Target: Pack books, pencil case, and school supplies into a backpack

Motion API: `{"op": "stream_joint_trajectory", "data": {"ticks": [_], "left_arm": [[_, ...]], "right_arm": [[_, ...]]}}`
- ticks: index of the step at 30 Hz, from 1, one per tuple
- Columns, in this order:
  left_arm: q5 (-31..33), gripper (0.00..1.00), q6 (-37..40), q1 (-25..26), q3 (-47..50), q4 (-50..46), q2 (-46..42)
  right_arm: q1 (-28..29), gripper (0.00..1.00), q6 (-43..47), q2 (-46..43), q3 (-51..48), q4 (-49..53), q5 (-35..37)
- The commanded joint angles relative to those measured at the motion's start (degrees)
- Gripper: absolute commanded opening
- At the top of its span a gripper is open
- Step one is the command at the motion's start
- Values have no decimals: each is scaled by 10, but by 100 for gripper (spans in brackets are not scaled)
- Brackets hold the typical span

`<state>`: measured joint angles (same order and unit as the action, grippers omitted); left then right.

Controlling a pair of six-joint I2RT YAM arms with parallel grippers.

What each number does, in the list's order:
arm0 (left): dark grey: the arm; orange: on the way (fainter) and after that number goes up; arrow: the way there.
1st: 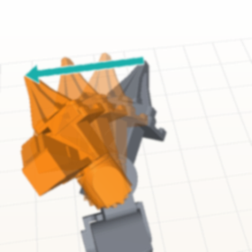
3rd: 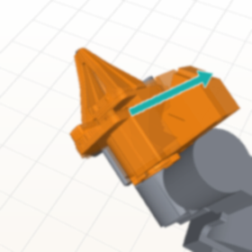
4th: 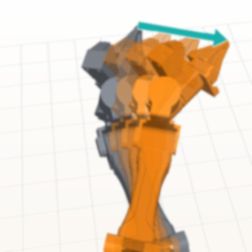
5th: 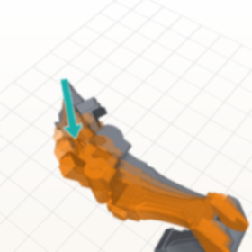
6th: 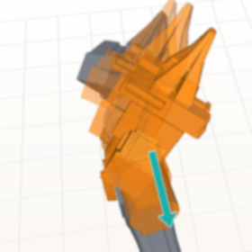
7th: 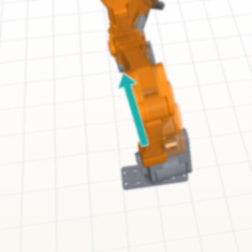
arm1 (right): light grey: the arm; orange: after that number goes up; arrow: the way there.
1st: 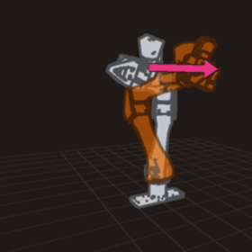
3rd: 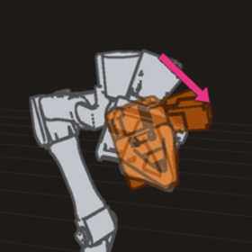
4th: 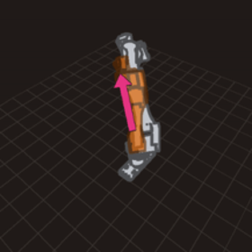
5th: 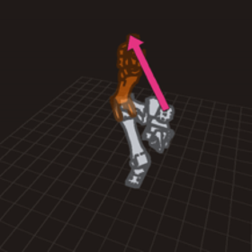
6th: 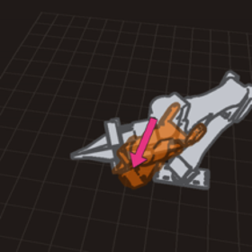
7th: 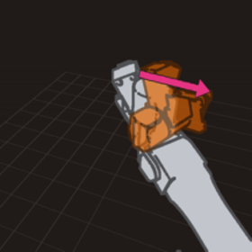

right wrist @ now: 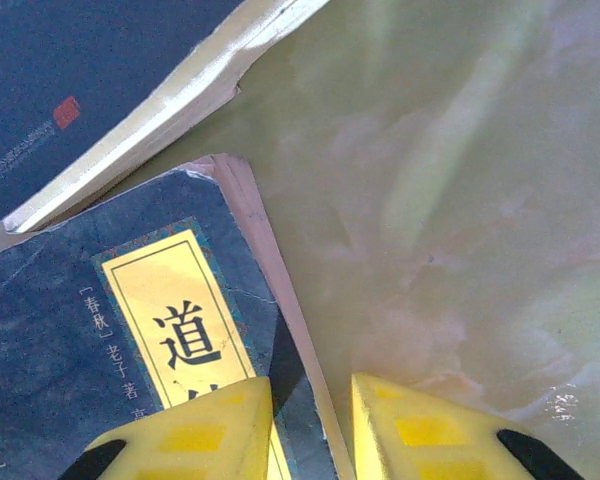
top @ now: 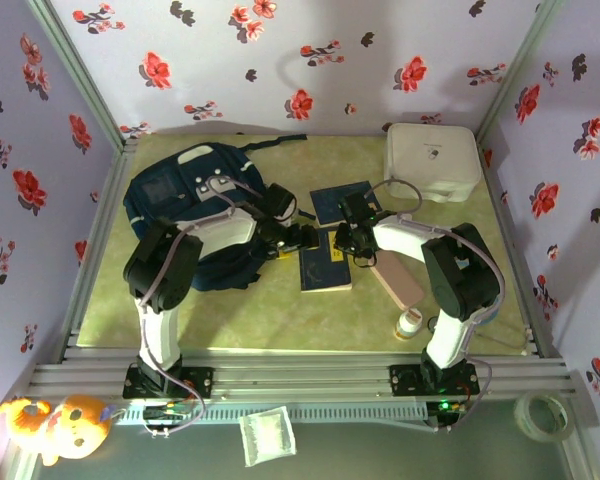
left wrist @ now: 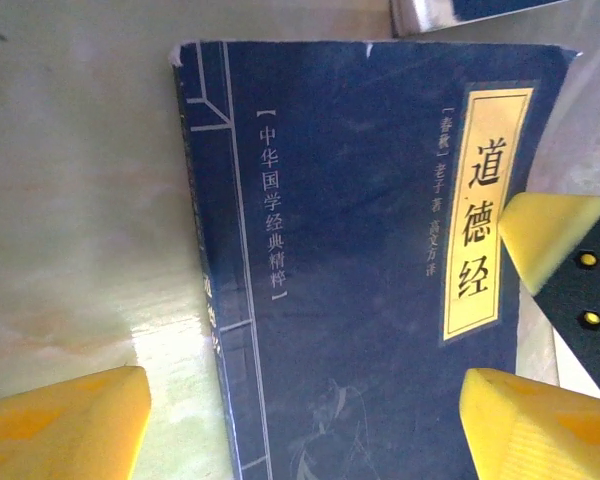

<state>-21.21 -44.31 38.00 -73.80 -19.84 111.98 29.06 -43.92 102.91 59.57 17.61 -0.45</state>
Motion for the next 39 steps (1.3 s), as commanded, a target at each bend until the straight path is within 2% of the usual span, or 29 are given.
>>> {"op": "stream_joint_trajectory", "data": {"ticks": [1,18,30,39], "left_arm": [[-32,79,-14,3,-14,18,20],[-58,69,-20,5,-12,30,32],[-72,69,-29,10,-13,41,40],[-109,53,-49,10,-14,86,-35]], "right_arm": [[-7,26,-5,27,-17,36,1],[-8,26,-17,30,-22,23,-26],[-8,26,-20,34,-34,9,-35],[-22,25,-36,31,-67,-49,-86]]}}
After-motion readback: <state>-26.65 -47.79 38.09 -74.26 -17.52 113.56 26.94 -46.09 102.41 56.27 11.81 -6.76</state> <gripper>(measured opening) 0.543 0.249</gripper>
